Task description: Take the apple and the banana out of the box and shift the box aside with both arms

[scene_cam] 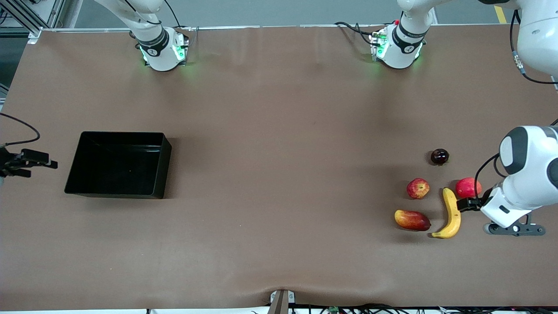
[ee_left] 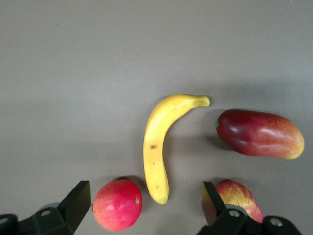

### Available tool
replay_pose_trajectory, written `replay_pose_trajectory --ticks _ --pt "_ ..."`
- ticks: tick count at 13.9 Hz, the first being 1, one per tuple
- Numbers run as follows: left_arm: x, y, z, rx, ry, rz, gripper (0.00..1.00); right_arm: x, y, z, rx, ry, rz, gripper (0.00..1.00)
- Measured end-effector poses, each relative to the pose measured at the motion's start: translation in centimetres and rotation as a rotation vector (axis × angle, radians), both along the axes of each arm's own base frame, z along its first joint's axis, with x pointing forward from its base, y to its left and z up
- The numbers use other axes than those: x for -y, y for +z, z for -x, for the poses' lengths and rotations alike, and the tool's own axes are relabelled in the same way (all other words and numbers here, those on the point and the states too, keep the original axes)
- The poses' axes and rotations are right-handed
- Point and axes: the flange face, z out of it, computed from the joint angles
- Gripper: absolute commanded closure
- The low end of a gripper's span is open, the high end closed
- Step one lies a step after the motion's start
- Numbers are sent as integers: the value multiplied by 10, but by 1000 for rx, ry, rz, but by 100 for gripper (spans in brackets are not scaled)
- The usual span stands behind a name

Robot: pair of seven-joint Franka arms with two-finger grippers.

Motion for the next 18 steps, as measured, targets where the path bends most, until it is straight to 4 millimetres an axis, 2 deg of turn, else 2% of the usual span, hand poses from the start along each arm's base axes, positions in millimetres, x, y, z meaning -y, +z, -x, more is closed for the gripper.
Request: replay_pose_trajectory --ticks 2,4,5,6,9,11,13,15,18 --pt "2 18 6 -15 14 5 0 -49 18 -12 -35 -138 21 0" --pt "4 35 12 -27 24 12 0 -98 33 -16 -82 -216 41 0" --pt "7 43 14 -31 26 13 0 -116 41 -14 -100 -222 48 0" --pt "10 51 17 -33 23 13 0 -125 53 -11 -108 -218 54 0" --pt "27 75 25 -34 14 8 0 -123 110 17 -85 -219 84 0" --pt "42 94 32 -39 27 10 0 -119 152 44 -60 -229 88 0" --pt "57 114 40 -35 37 7 0 -117 186 72 -23 -237 85 0" --pt "63 135 46 -14 32 0 0 -116 207 96 1 -239 82 0" --pt "64 160 52 19 44 19 0 -112 209 117 -28 -241 145 0"
